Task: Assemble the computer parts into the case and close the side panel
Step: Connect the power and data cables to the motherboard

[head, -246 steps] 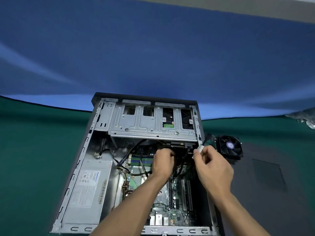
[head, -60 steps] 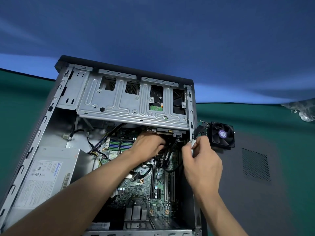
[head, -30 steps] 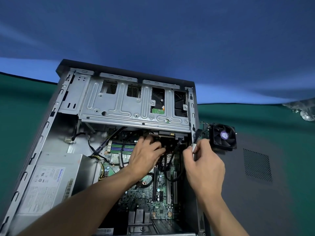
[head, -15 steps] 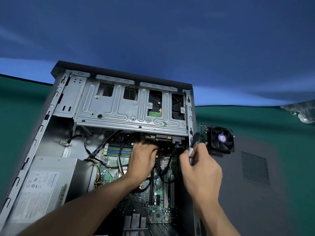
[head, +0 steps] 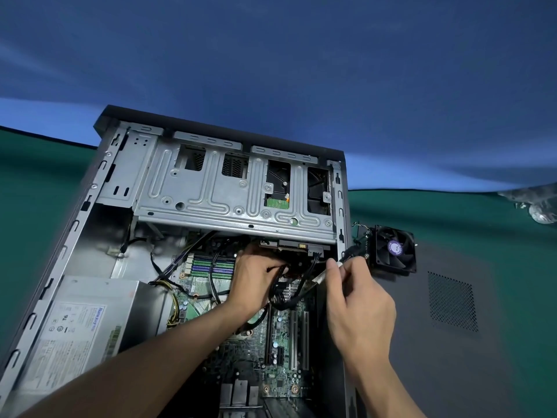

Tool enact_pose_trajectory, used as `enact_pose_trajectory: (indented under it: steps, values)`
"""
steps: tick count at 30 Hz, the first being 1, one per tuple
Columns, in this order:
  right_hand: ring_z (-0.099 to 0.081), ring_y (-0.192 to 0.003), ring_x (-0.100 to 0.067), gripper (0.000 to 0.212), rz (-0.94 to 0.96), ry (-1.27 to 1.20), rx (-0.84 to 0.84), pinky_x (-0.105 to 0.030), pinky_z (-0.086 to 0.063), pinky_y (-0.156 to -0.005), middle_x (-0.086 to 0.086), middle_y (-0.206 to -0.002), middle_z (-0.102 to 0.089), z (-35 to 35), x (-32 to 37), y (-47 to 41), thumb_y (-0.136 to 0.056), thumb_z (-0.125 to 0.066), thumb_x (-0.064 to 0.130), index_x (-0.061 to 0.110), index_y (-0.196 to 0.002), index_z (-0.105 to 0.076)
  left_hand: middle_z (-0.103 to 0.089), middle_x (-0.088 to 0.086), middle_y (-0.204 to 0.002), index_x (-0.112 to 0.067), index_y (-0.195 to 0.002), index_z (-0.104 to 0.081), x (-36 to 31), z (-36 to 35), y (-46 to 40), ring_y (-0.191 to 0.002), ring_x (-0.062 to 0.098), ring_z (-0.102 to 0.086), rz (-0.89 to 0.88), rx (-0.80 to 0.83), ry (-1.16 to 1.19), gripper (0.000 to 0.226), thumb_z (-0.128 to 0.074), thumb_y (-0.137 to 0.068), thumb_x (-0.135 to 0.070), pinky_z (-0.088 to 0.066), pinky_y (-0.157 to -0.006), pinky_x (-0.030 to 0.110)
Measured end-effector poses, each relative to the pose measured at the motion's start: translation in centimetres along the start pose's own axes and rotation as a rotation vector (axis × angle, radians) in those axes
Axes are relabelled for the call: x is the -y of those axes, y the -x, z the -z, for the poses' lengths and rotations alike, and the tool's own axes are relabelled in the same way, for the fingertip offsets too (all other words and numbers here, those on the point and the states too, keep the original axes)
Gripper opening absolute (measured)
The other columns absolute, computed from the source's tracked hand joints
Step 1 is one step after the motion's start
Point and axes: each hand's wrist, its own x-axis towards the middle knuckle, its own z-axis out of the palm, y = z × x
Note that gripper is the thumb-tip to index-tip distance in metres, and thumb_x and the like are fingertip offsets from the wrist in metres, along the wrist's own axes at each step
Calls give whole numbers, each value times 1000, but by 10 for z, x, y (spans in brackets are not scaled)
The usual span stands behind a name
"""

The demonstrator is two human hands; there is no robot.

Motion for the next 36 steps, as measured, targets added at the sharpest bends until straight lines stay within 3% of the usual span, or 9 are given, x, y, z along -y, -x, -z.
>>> enact_pose_trajectory:
  steps: [5, 9, 14, 20, 29, 32, 36]
  values:
    - [-47, -49, -13, 35, -6, -3, -3, -31, -35, -50, 5, -47, -44, -1, -1, 0, -88, -40, 49, 25, -64, -34, -73, 1, -100, -12, -101, -74, -1, 2, -2, -90, 14, -68, -64, 40, -101, 16, -67, -86, -12, -44, -99, 46]
    - [-47, -49, -14, 34, -11, -7, 1, -31, -34, -51, 5, -47, -45, -1, -1, -1, -86, -42, 47, 24, -63, -33, -74, -4, -94, -18, -101, -75, -3, 4, -3, -78, 9, -69, -176, 66, -220, 15, -66, -89, -18, -49, -94, 44]
    - [-47, -51, -20, 30, -22, -12, 3, -35, -38, -53, 4, -48, -45, -1, -1, 0, -87, -43, 41, 24, -64, -33, -75, -2, -86, -20, -101, -74, 0, 2, -5, -73, 12, -70, -265, 89, -436, 16, -61, -91, -19, -45, -101, 35]
    - [-44, -48, -16, 30, -9, -10, -14, -30, -34, -49, 4, -47, -42, -1, -1, 0, -86, -47, 35, 23, -63, -33, -71, 4, -74, -18, -98, -74, 1, 4, -8, -64, 15, -66, -304, 149, -563, 21, -53, -94, -15, -49, -91, 29]
    - [-45, -49, -21, 29, -18, 7, -6, -35, -38, -51, 4, -47, -43, -1, -1, 0, -86, -52, 31, 21, -65, -35, -63, 2, -67, -14, -87, -69, -9, 5, -6, -59, 17, -58, -228, 195, -614, 26, -44, -95, -12, -46, -90, 29]
    - [-45, -50, -24, 29, -14, 11, -17, -35, -39, -52, 3, -48, -43, -2, -1, 0, -87, -52, 31, 21, -66, -36, -58, 2, -61, -12, -87, -71, -9, 6, -5, -55, 19, -56, -258, 170, -632, 26, -45, -94, -11, -53, -80, 32]
    - [-45, -50, -22, 27, -17, 9, -11, -34, -37, -52, 4, -48, -43, -2, -1, -1, -86, -51, 33, 21, -66, -37, -66, 2, -72, -12, -89, -71, -8, 7, -9, -65, 19, -61, -191, 212, -603, 25, -48, -97, -20, -47, -94, 32]
